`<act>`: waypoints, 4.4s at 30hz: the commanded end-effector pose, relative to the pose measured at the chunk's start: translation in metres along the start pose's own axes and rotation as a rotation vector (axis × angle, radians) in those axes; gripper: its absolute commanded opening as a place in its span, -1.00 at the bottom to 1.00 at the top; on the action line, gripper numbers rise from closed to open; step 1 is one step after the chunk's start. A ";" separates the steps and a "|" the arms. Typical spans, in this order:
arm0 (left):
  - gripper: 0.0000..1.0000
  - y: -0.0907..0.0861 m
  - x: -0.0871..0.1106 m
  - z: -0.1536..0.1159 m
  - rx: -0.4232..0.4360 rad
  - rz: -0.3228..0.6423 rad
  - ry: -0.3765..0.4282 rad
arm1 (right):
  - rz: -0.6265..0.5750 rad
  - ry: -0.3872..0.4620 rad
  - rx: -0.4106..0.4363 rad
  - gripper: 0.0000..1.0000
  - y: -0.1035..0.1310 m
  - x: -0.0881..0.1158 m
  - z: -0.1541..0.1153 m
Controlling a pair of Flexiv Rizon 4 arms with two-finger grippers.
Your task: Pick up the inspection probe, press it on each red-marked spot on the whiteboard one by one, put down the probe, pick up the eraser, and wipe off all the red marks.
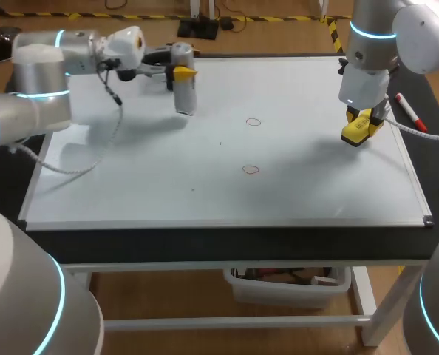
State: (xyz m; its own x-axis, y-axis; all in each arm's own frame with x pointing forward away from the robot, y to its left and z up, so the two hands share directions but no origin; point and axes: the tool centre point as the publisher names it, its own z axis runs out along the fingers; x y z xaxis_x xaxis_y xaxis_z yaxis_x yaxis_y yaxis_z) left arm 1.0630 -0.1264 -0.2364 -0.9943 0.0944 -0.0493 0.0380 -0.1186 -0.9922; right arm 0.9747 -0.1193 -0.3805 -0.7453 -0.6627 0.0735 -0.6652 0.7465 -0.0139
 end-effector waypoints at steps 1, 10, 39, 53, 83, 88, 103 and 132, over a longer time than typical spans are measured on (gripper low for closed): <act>-1.00 -0.011 0.032 -0.021 -0.026 0.006 -0.234 | -0.002 0.002 0.002 -1.00 -0.001 0.000 0.000; -1.00 -0.015 0.039 -0.047 -0.027 0.011 -0.272 | -0.002 0.002 0.002 -1.00 -0.001 0.000 0.000; -1.00 -0.016 0.041 -0.055 -0.005 0.008 -0.293 | -0.509 -0.053 0.058 -1.00 0.074 -0.141 -0.011; -1.00 -0.016 0.041 -0.055 -0.005 0.008 -0.293 | -0.847 -0.093 0.044 -1.00 0.144 -0.230 -0.005; -1.00 -0.016 0.041 -0.055 -0.005 0.008 -0.293 | -0.892 -0.081 0.000 -1.00 0.152 -0.264 0.019; -1.00 -0.016 0.041 -0.055 -0.005 0.008 -0.293 | -0.883 -0.079 -0.010 -1.00 0.150 -0.261 0.023; -1.00 -0.016 0.041 -0.055 -0.005 0.008 -0.293 | -0.833 -0.069 -0.020 -1.00 0.132 -0.240 0.030; -1.00 -0.016 0.041 -0.055 -0.005 0.008 -0.293 | -0.742 -0.060 0.013 -1.00 0.087 -0.199 0.018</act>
State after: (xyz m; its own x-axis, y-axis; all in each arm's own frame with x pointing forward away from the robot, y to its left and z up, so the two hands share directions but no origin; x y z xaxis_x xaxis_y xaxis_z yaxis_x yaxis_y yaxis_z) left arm 1.0281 -0.0658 -0.2291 -0.9812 -0.1917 -0.0204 0.0425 -0.1123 -0.9928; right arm 1.0708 0.0848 -0.4237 -0.1011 -0.9947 0.0166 -0.9947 0.1014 0.0197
